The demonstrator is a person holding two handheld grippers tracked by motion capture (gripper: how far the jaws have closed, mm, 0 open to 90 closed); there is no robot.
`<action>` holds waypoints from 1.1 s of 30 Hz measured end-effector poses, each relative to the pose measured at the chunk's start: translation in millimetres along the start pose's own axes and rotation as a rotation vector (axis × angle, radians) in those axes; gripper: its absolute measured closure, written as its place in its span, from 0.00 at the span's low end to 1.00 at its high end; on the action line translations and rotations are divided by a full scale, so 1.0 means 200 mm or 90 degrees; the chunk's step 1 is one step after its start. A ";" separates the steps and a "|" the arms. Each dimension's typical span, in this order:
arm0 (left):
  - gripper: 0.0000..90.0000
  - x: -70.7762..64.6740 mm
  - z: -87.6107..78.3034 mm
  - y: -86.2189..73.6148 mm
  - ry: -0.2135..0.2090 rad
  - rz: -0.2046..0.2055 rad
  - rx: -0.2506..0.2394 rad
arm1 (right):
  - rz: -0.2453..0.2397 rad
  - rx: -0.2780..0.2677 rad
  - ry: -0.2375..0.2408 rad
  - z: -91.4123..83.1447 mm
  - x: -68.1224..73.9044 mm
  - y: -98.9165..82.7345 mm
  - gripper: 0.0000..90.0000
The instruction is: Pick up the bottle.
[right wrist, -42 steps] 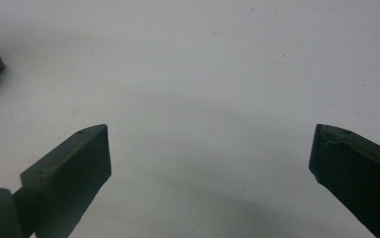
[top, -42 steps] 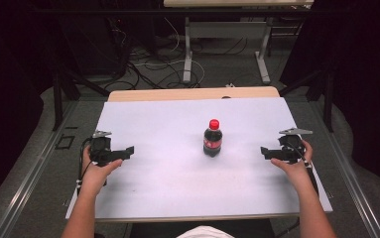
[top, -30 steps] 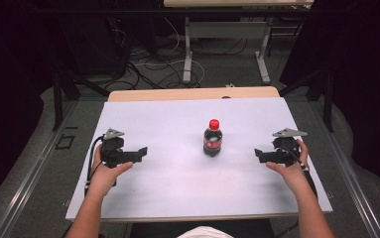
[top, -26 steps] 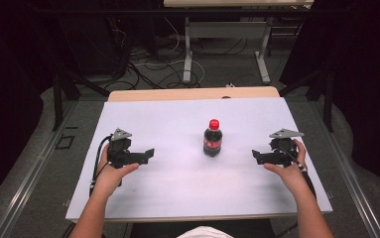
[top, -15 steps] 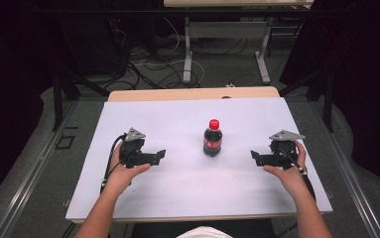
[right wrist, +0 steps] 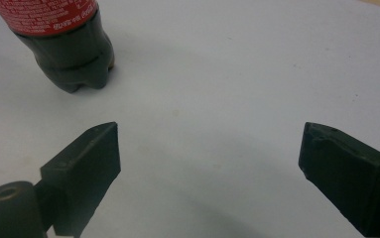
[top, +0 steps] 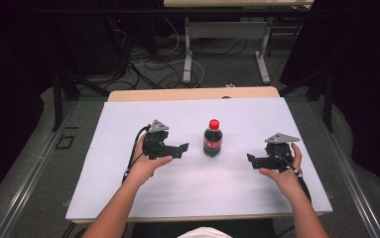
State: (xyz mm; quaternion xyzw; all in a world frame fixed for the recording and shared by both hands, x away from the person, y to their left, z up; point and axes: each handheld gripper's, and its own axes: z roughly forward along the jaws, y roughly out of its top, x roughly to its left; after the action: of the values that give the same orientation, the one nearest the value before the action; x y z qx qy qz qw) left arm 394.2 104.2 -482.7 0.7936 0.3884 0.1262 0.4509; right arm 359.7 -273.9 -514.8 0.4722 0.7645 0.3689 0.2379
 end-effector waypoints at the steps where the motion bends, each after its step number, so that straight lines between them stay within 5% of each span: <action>1: 0.08 -0.01 0.02 0.01 -0.002 0.001 -0.003 | 0.000 0.001 -0.002 0.00 0.00 0.00 0.10; 16: 0.08 -0.12 0.23 0.15 -0.032 0.047 -0.001 | -0.002 0.008 -0.008 0.01 -0.01 -0.01 0.12; 33: 0.11 -0.22 0.41 0.17 -0.041 0.076 0.008 | -0.004 0.013 -0.006 0.02 -0.02 -0.02 0.14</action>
State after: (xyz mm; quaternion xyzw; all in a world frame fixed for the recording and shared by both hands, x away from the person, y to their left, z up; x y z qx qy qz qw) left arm 427.4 11.9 -495.6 0.8218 0.3264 0.1247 0.4501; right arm 362.2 -277.5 -520.9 0.4735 0.7686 0.3584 0.2378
